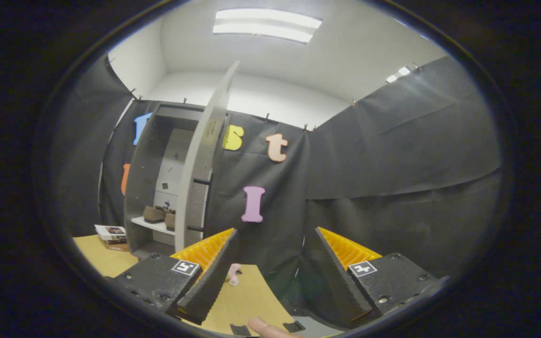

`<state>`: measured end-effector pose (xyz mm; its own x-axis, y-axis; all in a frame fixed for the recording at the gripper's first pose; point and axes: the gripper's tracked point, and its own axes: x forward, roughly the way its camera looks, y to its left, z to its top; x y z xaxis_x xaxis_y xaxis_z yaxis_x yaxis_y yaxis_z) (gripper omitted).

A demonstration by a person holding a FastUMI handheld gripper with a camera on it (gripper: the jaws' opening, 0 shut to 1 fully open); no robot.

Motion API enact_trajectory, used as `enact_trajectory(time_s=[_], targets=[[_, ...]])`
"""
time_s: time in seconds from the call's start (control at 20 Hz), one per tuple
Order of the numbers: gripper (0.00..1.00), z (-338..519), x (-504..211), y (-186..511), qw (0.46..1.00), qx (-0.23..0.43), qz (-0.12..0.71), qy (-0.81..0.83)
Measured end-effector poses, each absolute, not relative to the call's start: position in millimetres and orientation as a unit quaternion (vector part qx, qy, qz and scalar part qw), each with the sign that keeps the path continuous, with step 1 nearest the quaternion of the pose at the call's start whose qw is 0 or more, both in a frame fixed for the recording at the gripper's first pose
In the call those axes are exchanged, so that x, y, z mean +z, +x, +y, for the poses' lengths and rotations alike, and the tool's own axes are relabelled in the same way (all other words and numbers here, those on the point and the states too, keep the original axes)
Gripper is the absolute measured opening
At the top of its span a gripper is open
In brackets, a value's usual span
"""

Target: Open the shoe cabinet door, grab the shoes and put them into the shoe cabinet, then close the shoe cabinet door.

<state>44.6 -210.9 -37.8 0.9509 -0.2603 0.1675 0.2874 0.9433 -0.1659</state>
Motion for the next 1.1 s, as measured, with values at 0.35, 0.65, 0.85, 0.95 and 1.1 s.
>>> enact_trajectory(time_s=[0.35,0.65,0.85,0.95,1.1], targets=[[1.0,-208,-99,94,0.994,-0.097,-0.02,-0.047],[1.0,-200,-167,135,0.991,-0.093,0.051,-0.085],[1.0,-158,-200,151,0.994,-0.043,0.079,-0.058],[1.0,-146,-211,153,0.993,-0.039,0.095,-0.053],[0.95,-149,-212,159,0.993,-0.058,0.089,-0.05]])
